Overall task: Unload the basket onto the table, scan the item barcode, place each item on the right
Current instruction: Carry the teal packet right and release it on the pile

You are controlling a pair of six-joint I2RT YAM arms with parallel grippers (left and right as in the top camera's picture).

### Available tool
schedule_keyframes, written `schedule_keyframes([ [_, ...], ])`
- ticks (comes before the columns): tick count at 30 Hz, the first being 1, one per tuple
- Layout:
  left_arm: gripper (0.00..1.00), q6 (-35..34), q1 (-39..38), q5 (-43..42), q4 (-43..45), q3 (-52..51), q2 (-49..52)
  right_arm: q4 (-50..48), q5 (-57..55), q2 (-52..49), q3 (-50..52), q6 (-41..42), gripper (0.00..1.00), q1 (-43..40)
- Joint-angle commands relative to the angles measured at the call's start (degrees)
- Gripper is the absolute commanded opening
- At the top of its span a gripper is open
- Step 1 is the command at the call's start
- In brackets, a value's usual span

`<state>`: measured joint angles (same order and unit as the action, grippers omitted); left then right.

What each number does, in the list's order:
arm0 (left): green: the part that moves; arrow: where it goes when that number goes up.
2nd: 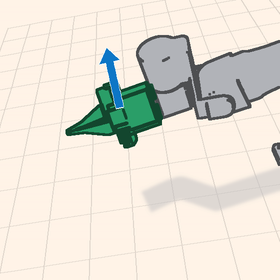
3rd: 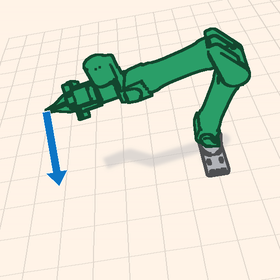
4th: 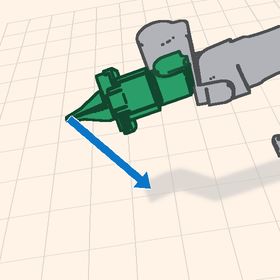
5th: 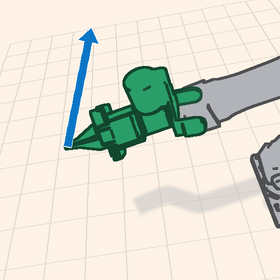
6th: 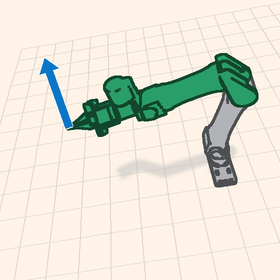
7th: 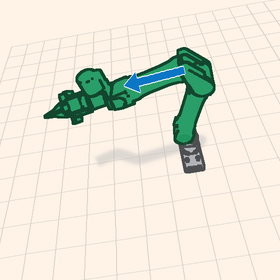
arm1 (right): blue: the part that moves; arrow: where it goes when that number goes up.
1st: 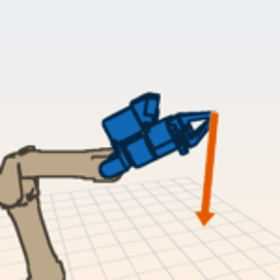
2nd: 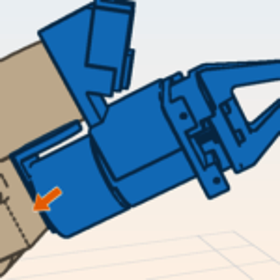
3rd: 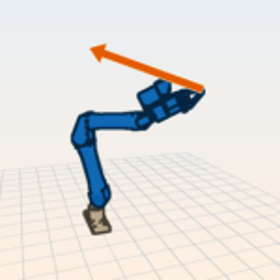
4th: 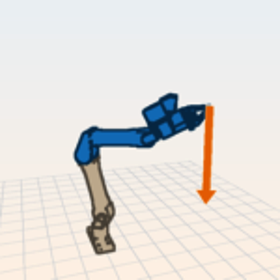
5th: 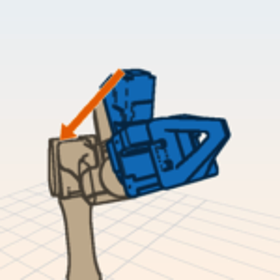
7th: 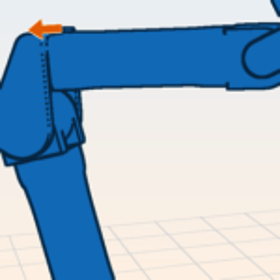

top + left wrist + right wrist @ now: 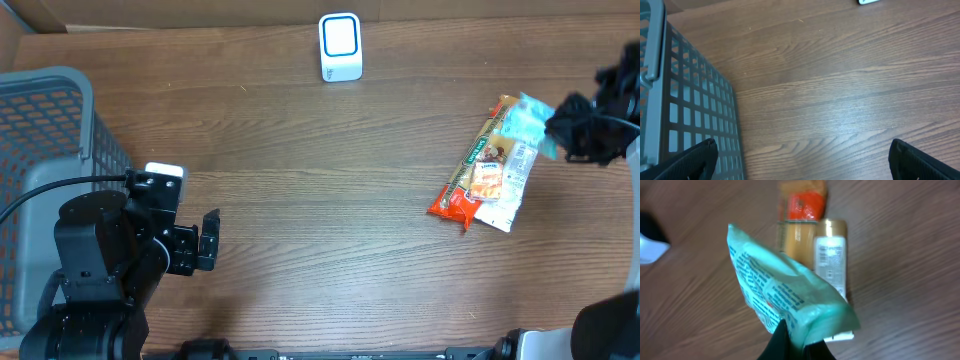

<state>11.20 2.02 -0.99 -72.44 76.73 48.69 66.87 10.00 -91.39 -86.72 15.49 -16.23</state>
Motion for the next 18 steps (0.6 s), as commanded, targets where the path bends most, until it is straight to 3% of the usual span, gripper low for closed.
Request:
schedule_keyframes([
  [1, 1.00, 1.3, 0.2, 0.5, 0.2, 0.2, 0.1, -6.8, 9.5, 0.9, 9.1, 0.8, 0.07, -4.1],
  [8, 1.00, 1.3, 0.2, 0.5, 0.2, 0.2, 0.1, -14.5, 9.8, 0.9, 18.1, -0.8, 0.29, -4.8],
  [18, 1.00, 1.3, 0.2, 0.5, 0.2, 0.2, 0.3, -9.7, 11.4, 1.0, 15.1, -4.0, 0.65, -4.9],
])
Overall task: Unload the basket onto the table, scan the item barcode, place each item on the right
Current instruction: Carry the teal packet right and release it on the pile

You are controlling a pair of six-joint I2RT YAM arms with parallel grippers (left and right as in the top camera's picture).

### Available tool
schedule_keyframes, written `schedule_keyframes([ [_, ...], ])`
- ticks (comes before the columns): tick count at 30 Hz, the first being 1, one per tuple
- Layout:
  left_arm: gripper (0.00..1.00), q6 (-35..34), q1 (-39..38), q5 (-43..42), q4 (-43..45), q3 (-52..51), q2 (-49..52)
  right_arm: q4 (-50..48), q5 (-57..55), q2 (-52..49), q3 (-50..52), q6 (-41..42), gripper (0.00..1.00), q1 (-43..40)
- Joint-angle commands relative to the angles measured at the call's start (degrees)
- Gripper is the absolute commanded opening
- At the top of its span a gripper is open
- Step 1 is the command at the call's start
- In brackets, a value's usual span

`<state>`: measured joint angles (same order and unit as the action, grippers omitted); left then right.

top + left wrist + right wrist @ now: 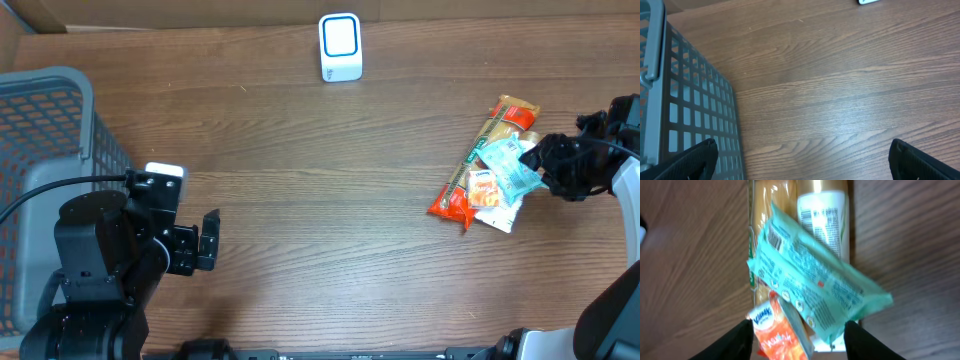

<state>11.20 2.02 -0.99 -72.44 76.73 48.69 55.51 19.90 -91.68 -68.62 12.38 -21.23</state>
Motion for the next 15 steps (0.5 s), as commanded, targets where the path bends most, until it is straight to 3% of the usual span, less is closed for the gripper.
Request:
schedule_keyframes([
  [1, 1.00, 1.3, 0.2, 0.5, 0.2, 0.2, 0.4, 4.0, 1.6, 1.5, -5.0, -1.5, 0.69, 0.2],
  [3, 1.00, 1.3, 0.2, 0.5, 0.2, 0.2, 0.4, 8.4, 2.4, 1.7, -8.8, -3.8, 0.82, 0.2],
  [4, 1.00, 1.3, 0.2, 0.5, 0.2, 0.2, 0.4, 11.4, 2.3, 1.9, -11.4, -4.8, 0.84, 0.4],
  [11, 1.00, 1.3, 0.2, 0.5, 0.2, 0.2, 0.4, 33.2, 2.3, 4.0, -30.0, -10.2, 0.84, 5.6],
  [15, 1.00, 1.2, 0.2, 0.5, 0.2, 0.2, 0.4, 39.3, 2.3, 6.6, -35.1, -11.0, 0.84, 10.5],
])
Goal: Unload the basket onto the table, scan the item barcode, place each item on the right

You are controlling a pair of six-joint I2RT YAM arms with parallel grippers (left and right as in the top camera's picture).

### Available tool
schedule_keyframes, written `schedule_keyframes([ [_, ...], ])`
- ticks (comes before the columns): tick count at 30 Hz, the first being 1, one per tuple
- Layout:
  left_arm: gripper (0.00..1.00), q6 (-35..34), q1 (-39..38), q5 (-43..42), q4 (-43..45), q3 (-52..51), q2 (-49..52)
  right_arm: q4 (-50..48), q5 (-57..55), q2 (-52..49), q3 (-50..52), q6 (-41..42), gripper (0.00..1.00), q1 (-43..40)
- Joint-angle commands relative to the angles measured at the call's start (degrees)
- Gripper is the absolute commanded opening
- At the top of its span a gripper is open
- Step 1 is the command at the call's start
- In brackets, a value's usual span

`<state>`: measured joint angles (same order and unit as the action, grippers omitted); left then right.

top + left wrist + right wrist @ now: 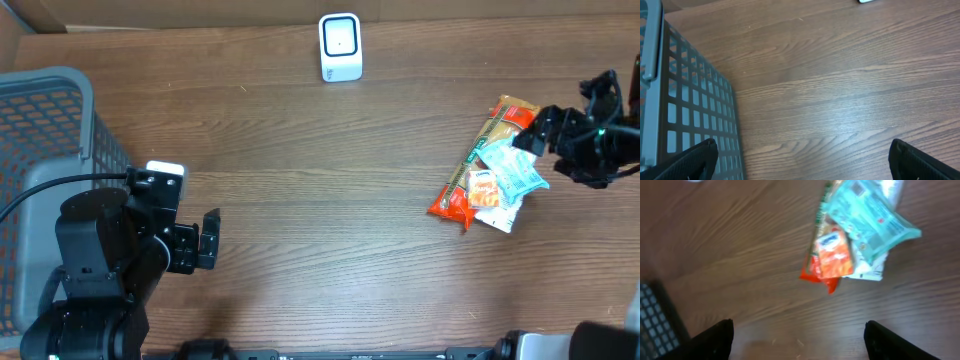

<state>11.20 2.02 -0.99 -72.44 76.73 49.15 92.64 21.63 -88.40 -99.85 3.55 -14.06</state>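
The white barcode scanner (pixel 340 47) stands at the table's far edge. At the right lies a pile of packets. A teal packet (pixel 520 172) (pixel 867 215) rests on top, its barcode side up. It lies across a long yellow packet with a red end (pixel 487 145) and a small orange packet (pixel 835 257). My right gripper (pixel 548 142) (pixel 802 340) hangs open above the pile's right side, holding nothing. My left gripper (pixel 208 240) (pixel 802 162) is open and empty near the front left.
A grey mesh basket (pixel 50 150) (pixel 685 110) stands at the left edge, right beside my left arm. Bare wooden tabletop (pixel 330 200) stretches between the basket and the pile.
My right gripper, open low over the pile before, is now higher and farther back, so the pile looks smaller. The teal packet lies where it was. The left arm has not moved.
My right gripper was shut on the teal packet, holding it above the far end of the pile. Then it was open and the packet lay on the pile. Now the open gripper stands clear of the pile.
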Motion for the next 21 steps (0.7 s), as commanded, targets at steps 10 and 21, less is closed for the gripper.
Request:
schedule_keyframes([
  [10, 1.00, 1.3, 0.2, 0.5, 0.2, 0.2, 0.0, -1.4, 0.4, 7.2, -4.3, -2.6, 1.00, 17.7],
  [21, 1.00, 1.2, 0.2, 0.5, 0.2, 0.2, 0.0, -1.4, 0.3, 7.0, -4.3, -2.6, 1.00, 18.8],
])
